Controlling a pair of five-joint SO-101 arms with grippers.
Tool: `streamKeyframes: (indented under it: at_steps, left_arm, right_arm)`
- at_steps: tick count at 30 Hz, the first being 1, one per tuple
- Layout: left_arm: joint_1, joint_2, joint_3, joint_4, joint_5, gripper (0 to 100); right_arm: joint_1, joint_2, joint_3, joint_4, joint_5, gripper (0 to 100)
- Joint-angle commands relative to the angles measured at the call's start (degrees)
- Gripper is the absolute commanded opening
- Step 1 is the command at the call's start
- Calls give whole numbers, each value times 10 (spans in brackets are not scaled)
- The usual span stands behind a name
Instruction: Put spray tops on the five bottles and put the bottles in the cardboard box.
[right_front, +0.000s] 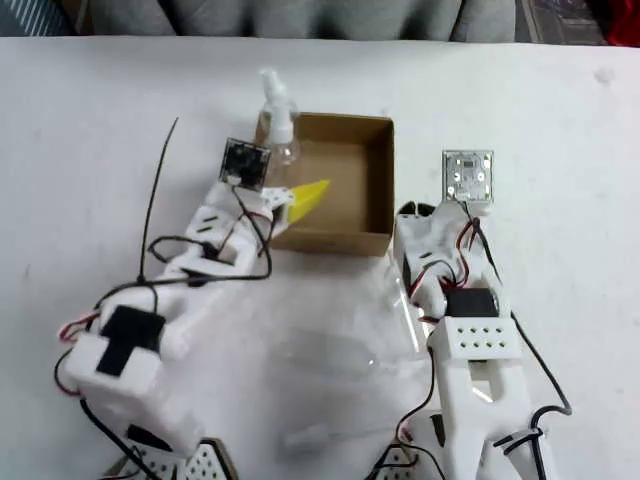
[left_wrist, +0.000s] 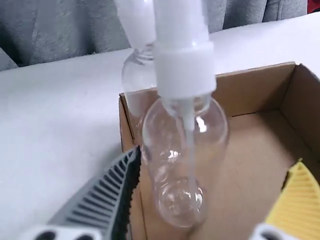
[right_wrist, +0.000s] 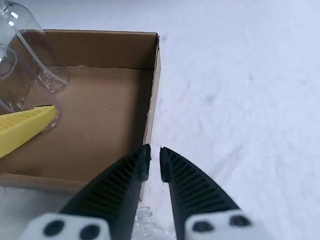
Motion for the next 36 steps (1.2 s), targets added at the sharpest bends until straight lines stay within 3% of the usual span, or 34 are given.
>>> streamKeyframes:
  at_steps: [1, 10, 23, 26, 32, 36]
  left_arm:
    - [-4, -108, 42, -4, -5, 400]
    - [-8, -338, 122, 214, -10, 397]
    - [-9, -740, 160, 673, -7, 396]
    - [-9, -815, 163, 760, -6, 396]
    - [-3, -919, 161, 915, -12, 396]
    - [-3, -935, 159, 978, -112, 396]
  right_arm:
    - [-5, 2, -33, -12, 7, 17]
    - [-5, 2, -34, 1, 7, 17]
    - [7, -4, -52, 62, 7, 17]
    - [61, -4, -77, 109, 13, 17]
    - [247, 0, -97, 183, 97, 17]
    - [335, 2, -39, 233, 118, 17]
